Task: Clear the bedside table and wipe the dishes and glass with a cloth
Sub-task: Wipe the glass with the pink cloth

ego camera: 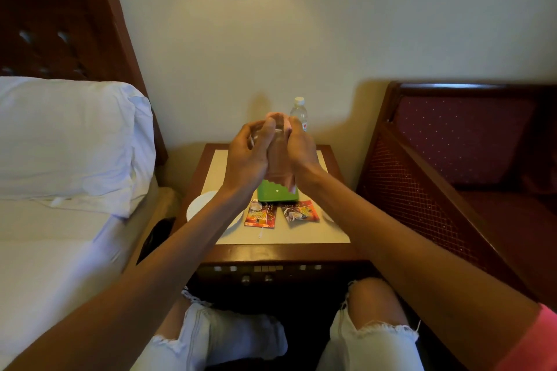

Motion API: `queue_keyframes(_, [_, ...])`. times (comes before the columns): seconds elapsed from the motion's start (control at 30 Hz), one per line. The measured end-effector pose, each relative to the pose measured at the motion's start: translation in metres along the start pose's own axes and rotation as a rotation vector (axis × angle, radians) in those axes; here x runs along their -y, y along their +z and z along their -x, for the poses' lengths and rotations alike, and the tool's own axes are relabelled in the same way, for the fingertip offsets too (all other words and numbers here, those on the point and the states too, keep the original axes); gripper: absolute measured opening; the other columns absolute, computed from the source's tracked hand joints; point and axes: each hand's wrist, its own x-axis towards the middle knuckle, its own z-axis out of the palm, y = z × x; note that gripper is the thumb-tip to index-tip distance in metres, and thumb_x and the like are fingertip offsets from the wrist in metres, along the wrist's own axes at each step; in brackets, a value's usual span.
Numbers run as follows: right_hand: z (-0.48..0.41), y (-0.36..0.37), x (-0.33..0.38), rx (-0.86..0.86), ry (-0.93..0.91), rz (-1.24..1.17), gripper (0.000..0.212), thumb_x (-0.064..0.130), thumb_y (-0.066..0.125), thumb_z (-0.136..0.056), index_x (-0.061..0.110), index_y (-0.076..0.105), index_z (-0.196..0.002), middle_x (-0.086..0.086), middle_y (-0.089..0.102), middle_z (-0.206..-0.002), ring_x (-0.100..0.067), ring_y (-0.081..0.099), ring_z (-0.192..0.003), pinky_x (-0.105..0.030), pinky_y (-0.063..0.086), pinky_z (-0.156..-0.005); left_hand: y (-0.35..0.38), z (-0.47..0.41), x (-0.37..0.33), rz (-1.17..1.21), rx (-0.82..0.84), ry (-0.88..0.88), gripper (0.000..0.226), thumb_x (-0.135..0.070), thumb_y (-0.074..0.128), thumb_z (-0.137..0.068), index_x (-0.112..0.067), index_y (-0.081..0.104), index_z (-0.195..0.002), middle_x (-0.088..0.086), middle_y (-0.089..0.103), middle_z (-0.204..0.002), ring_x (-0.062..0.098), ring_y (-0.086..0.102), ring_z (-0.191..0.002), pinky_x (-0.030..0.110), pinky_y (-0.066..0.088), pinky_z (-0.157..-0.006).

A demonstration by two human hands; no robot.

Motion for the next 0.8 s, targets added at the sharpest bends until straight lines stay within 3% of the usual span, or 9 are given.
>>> queue_keyframes(0.07, [0.007, 0.004, -0.001, 0.013, 0.004, -0.031, 0.047, 0.041, 0.03, -0.103, 0.015, 0.067, -0.092, -0.005, 0.069, -0.079, -0.014, 0.068, -0.065, -0.025, 0.053, -0.053, 0.0, -0.01, -0.005, 0.054, -0.059, 0.017, 0.039, -0.047, 0.058, -0.096, -0.02, 0.058, -0.124, 0.002, 0.068, -0.113, 0.011, 0.07, -0.097, 0.018, 0.055, -0.067])
queue_keyframes(0.17, [0.013, 0.011, -0.013, 0.007, -0.066, 0.026, 0.048, 0.051, 0.027, -0.101, 0.025, 0.066, -0.107, -0.002, 0.072, -0.097, -0.016, 0.07, -0.09, -0.04, 0.057, -0.083, -0.004, -0.021, -0.01, 0.093, -0.121, -0.027, 0.062, -0.056, 0.068, -0.085, -0.024, 0.04, -0.131, 0.014, 0.061, -0.122, 0.024, 0.072, -0.097, 0.031, 0.059, -0.072])
queue_keyframes(0.23, [0.012, 0.006, -0.008, 0.009, -0.083, 0.027, 0.045, 0.047, 0.027, -0.102, 0.026, 0.066, -0.111, -0.001, 0.071, -0.098, -0.016, 0.068, -0.092, -0.038, 0.056, -0.084, -0.001, -0.014, -0.011, 0.105, -0.097, -0.054, 0.057, -0.053, 0.063, -0.09, -0.018, 0.04, -0.128, 0.015, 0.065, -0.117, 0.019, 0.073, -0.09, 0.03, 0.06, -0.07])
queue_keyframes(0.3, [0.002, -0.005, 0.002, -0.033, -0.08, 0.007, 0.044, 0.037, 0.032, -0.102, 0.018, 0.07, -0.094, -0.003, 0.071, -0.084, -0.016, 0.067, -0.077, -0.032, 0.054, -0.071, 0.007, 0.001, -0.007, 0.067, -0.093, -0.084, 0.045, -0.051, 0.052, -0.098, -0.014, 0.048, -0.124, 0.007, 0.07, -0.105, 0.003, 0.072, -0.079, 0.019, 0.058, -0.061])
queue_keyframes(0.4, [-0.002, -0.011, 0.007, -0.04, -0.022, 0.042, 0.043, 0.032, 0.039, -0.098, 0.016, 0.061, -0.064, -0.003, 0.064, -0.069, -0.021, 0.06, -0.069, -0.034, 0.045, -0.069, 0.017, 0.02, -0.002, 0.136, -0.167, -0.101, 0.04, -0.05, 0.047, -0.099, -0.016, 0.054, -0.12, 0.005, 0.072, -0.1, 0.012, 0.073, -0.086, 0.02, 0.057, -0.058])
queue_keyframes(0.5, [0.004, -0.003, -0.006, -0.005, 0.003, 0.079, 0.044, 0.041, 0.033, -0.096, 0.018, 0.066, -0.078, -0.01, 0.071, -0.09, -0.027, 0.066, -0.09, -0.042, 0.05, -0.081, 0.014, 0.001, -0.01, 0.151, -0.258, -0.11, 0.036, -0.05, 0.048, -0.099, -0.018, 0.054, -0.116, 0.002, 0.07, -0.097, 0.015, 0.072, -0.085, 0.024, 0.059, -0.064])
queue_keyframes(0.57, [0.01, 0.0, -0.012, -0.014, -0.031, 0.088, 0.044, 0.044, 0.032, -0.097, 0.021, 0.067, -0.084, -0.011, 0.071, -0.098, -0.028, 0.066, -0.096, -0.042, 0.049, -0.081, 0.01, -0.015, -0.016, 0.157, -0.288, -0.125, 0.035, -0.048, 0.049, -0.1, -0.018, 0.051, -0.118, -0.001, 0.068, -0.093, 0.011, 0.069, -0.081, 0.033, 0.061, -0.07])
queue_keyframes(0.67, [0.009, -0.004, -0.008, -0.038, -0.07, 0.067, 0.044, 0.043, 0.032, -0.1, 0.023, 0.063, -0.075, -0.007, 0.071, -0.094, -0.025, 0.065, -0.092, -0.039, 0.046, -0.075, 0.014, -0.016, -0.02, 0.135, -0.228, -0.166, 0.04, -0.047, 0.044, -0.102, -0.015, 0.046, -0.126, -0.001, 0.065, -0.097, 0.003, 0.063, -0.074, 0.015, 0.051, -0.051])
queue_keyframes(0.8, [-0.001, -0.011, 0.003, -0.044, -0.068, 0.033, 0.04, 0.037, 0.033, -0.101, 0.021, 0.062, -0.077, -0.012, 0.07, -0.095, -0.029, 0.065, -0.092, -0.039, 0.046, -0.073, 0.028, 0.004, -0.018, 0.068, -0.157, -0.192, 0.051, -0.048, 0.061, -0.093, -0.014, 0.038, -0.123, 0.001, 0.059, -0.095, 0.006, 0.064, -0.068, 0.014, 0.046, -0.041])
